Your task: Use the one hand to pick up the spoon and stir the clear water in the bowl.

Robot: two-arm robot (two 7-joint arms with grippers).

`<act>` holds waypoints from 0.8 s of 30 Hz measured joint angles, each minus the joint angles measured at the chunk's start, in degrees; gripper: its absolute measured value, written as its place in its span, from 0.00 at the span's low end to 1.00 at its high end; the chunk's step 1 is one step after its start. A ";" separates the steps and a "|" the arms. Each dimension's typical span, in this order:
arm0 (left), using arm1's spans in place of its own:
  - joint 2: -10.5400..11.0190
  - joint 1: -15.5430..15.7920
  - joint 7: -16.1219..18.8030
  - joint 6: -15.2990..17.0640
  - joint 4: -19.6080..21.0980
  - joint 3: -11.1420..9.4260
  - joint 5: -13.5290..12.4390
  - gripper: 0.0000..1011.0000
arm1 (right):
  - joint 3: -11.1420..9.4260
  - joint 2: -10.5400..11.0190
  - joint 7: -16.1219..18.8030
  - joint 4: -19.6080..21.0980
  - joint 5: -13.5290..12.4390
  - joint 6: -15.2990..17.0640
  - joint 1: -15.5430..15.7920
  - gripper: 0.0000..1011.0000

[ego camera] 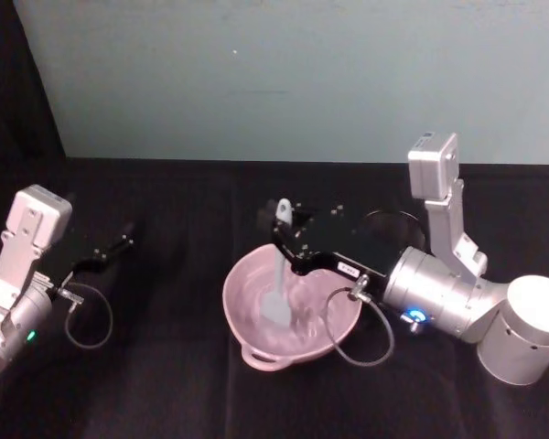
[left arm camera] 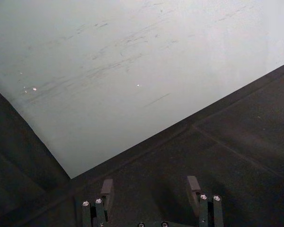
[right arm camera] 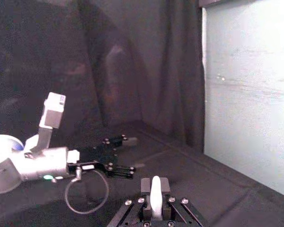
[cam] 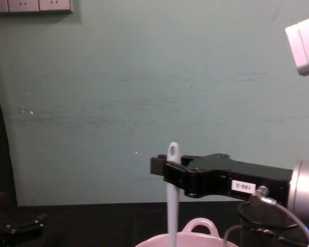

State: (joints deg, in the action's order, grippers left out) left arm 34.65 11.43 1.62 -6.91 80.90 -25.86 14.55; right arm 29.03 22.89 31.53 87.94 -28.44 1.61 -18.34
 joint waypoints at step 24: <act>0.00 0.00 0.00 0.00 0.00 0.00 0.00 0.99 | -8.13 6.83 -4.19 7.06 -7.99 7.07 -4.91 0.11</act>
State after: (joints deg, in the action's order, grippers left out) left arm 34.65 11.43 1.62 -6.91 80.90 -25.86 14.55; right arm 20.90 29.72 27.35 94.99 -36.43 8.69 -23.26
